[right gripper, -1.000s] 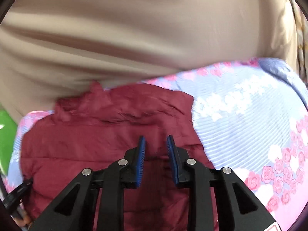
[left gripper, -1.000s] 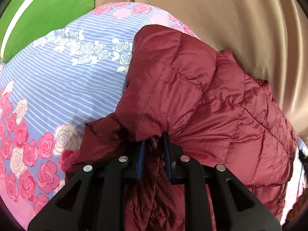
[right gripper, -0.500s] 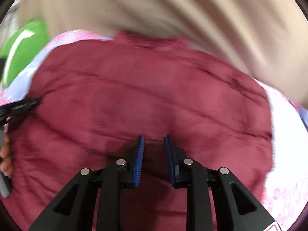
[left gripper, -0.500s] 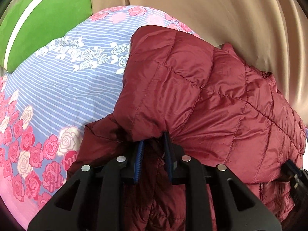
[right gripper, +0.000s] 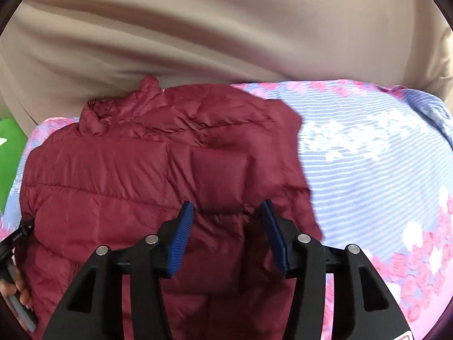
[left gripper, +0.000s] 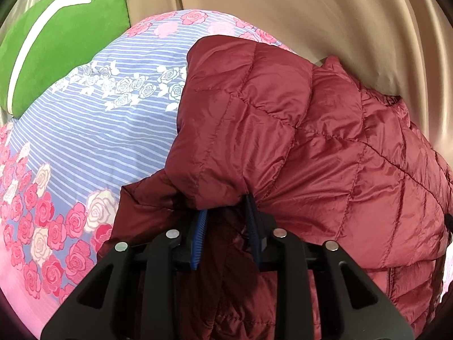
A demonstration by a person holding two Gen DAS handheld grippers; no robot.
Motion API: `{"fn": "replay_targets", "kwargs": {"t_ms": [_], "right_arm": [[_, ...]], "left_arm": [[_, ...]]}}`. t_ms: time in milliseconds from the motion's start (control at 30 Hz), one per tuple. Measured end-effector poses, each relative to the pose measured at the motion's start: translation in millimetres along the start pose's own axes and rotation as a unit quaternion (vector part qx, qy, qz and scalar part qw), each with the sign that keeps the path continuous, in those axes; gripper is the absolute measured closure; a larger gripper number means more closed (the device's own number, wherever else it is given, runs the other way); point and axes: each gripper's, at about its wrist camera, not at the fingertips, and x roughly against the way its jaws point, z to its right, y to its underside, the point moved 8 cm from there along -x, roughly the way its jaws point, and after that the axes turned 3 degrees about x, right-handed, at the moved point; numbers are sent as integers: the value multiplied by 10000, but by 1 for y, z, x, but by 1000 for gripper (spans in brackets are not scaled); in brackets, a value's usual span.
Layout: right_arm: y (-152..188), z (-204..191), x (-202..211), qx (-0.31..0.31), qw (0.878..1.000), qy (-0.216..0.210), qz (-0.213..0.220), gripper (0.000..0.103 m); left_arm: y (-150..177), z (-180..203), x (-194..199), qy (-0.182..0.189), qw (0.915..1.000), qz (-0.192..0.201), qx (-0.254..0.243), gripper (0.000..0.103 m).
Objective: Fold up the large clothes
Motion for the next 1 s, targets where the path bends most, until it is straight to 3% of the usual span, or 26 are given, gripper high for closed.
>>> {"fn": "replay_targets", "kwargs": {"t_ms": [33, 67, 100, 267, 333, 400, 533, 700, 833, 933, 1000], "right_arm": [[-4, -4, -6, 135, 9999, 31, -4, 80], [-8, -10, -5, 220, 9997, 22, 38, 95], [-11, -18, 1, 230, 9997, 0, 98, 97], [-47, -25, 36, 43, 9953, -287, 922, 98], [-34, -22, 4, 261, 9985, 81, 472, 98], [-19, -22, -34, 364, 9992, 126, -48, 100], [-22, -24, -13, 328, 9988, 326, 169, 97], [-25, -34, 43, 52, 9969, -78, 787, 84], [14, -104, 32, 977, 9927, -664, 233, 85], [34, -123, 14, 1513, 9875, -429, 47, 90], [38, -113, 6, 1496, 9882, -332, 39, 95]], "left_arm": [[0, 0, 0, -4, 10000, 0, -5, 77], [0, 0, 0, -1, 10000, 1, -7, 77], [0, 0, 0, 1, 10000, 1, -4, 77], [1, 1, 1, -10, 10000, 3, -53, 75], [1, 2, 1, -12, 10000, -2, -83, 74], [1, 4, 0, 24, 9999, -11, -117, 69], [0, 4, 0, -12, 9999, -20, -149, 69], [0, 5, -1, -75, 9997, -20, -213, 69], [-1, 4, -1, -120, 9996, -19, -249, 69], [0, 4, -1, -66, 9998, -22, -202, 69], [0, 4, -1, -28, 9999, -24, -167, 68]]}}
